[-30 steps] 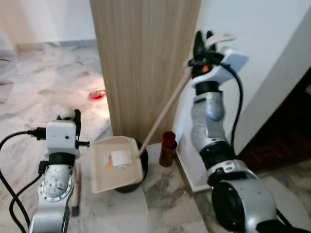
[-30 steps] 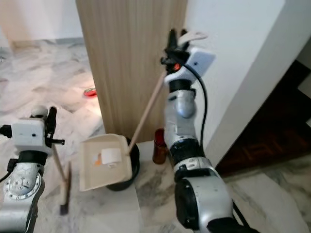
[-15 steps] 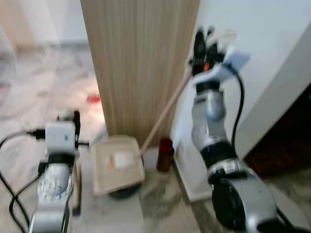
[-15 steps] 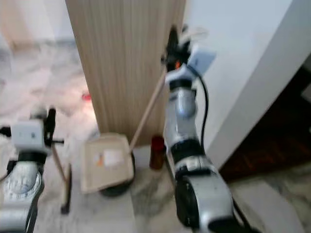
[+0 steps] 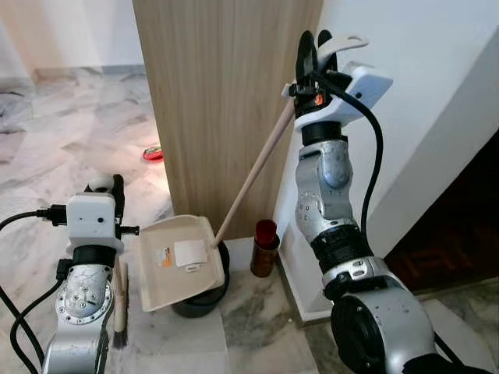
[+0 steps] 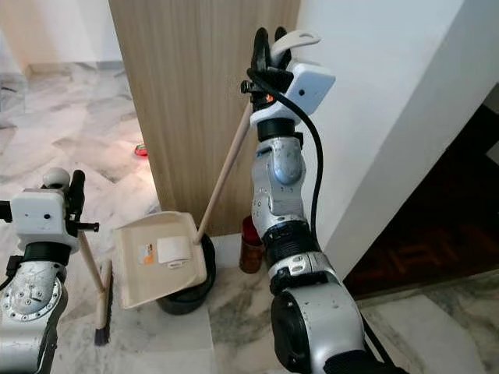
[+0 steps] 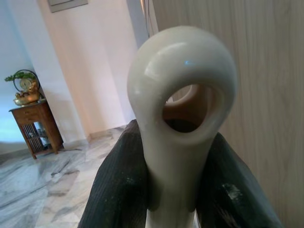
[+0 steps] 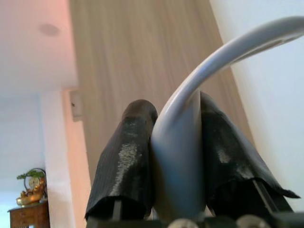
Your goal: Sweep floor
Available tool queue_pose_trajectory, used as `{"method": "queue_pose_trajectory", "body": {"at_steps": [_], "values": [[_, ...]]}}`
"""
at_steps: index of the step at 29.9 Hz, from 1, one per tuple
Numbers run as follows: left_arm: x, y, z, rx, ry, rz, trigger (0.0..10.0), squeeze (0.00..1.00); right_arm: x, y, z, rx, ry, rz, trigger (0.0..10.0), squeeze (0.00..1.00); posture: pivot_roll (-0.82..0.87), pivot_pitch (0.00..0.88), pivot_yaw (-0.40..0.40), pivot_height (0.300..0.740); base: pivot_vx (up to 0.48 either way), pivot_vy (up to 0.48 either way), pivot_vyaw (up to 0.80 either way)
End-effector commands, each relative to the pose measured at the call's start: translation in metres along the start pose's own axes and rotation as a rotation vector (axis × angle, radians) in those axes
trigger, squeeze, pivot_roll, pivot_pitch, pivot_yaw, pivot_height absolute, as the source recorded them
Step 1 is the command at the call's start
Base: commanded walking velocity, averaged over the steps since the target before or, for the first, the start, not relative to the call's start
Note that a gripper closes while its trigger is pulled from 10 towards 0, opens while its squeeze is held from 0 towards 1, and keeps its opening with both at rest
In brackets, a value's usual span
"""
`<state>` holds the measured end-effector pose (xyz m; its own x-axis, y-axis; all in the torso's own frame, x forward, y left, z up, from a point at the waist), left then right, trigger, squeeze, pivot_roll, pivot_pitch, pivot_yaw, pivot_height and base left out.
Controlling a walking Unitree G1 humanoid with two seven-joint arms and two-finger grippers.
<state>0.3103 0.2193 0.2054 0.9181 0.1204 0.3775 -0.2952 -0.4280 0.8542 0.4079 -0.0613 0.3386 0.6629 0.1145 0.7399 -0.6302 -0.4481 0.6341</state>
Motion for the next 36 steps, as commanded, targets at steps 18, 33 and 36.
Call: {"method": "queue_pose_trajectory", "body": {"at_steps": [18,33,36], "values": [[0.002,0.021,0.000,0.014,-0.006,0.089,10.0,0.00,-0.016,0.064,-0.056,-0.165,0.189,0.348,10.0,0.00,0.22,0.014,-0.061,0.740,0.000,0.000,0.00],[0.001,0.021,0.002,0.010,-0.011,0.090,10.0,0.00,-0.035,0.062,-0.091,-0.133,0.260,0.348,10.0,0.00,0.21,0.022,-0.068,0.740,0.000,0.000,0.00],[0.000,0.021,0.002,0.007,-0.010,0.089,10.0,0.00,-0.043,0.061,-0.104,-0.138,0.310,0.356,10.0,0.00,0.21,0.022,-0.073,0.740,0.000,0.000,0.00]]}}
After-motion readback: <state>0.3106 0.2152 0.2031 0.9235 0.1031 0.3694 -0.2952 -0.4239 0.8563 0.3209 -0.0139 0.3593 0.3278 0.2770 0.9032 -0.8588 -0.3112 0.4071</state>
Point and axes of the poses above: a point about 5 cm out from each wrist's last joint towards the gripper, its own x axis pointing out of the wrist towards the gripper, its own y axis along the axis of the wrist's last joint, z = x × y, the point moved 6 cm from there along x, pointing out of the wrist towards the gripper, and after that the axes turned 6 degrees about x, right-handed, at the moved point
